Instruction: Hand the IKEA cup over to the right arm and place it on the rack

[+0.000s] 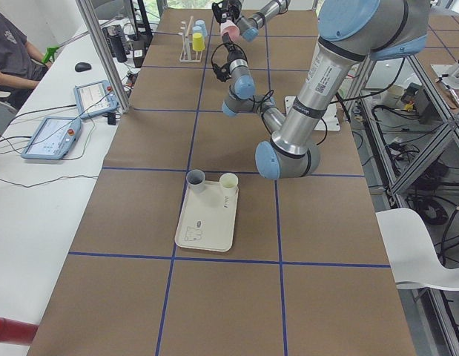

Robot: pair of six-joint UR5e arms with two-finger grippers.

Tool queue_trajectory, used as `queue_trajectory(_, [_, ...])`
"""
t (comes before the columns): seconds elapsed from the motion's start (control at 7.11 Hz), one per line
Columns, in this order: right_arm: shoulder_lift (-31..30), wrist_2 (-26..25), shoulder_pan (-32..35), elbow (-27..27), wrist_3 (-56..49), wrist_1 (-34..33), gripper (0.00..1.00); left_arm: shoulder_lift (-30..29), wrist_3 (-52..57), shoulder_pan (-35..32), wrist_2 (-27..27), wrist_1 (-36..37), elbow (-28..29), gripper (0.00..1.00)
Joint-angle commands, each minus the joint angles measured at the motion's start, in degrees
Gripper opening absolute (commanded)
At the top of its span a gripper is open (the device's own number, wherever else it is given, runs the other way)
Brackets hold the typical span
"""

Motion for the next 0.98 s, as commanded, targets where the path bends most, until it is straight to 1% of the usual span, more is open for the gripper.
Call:
queue_trajectory(0.0, [-1.4,-0.9,2.7,-2.4,-6.2,-0.2,0.26,4.2,5.4,-3.1,0.1,0.4,-0.5,1.0])
queue_trajectory(0.14, [-2.1,0.8,6.3,-6.0,-12.9,-0.4,0.26,4.5,6.5,-5.3,-0.1,0.9,-0.3,1.0])
queue_trajectory(0.42, [-2.7,8.2,15.3,-14.5,-27.4,-0.9,0.26,4.7,6.6,-8.3,-0.5,2.8,1.9,1.0])
queue_trajectory(0.56, [-2.8,10.2,17.9,-16.5,-32.6,-3.0,0.27,5.3,6.6,-9.1,-0.5,4.1,2.2,1.0])
queue_trajectory(0.7, [-2.7,12.4,20.7,-16.1,-37.9,-9.2,0.26,6.3,10.1,-9.0,-0.8,4.2,2.6,1.0])
queue_trajectory(0.84, [-2.7,12.7,23.0,-16.0,-46.7,-16.3,0.26,6.8,13.0,-8.6,-1.1,5.5,2.9,1.0])
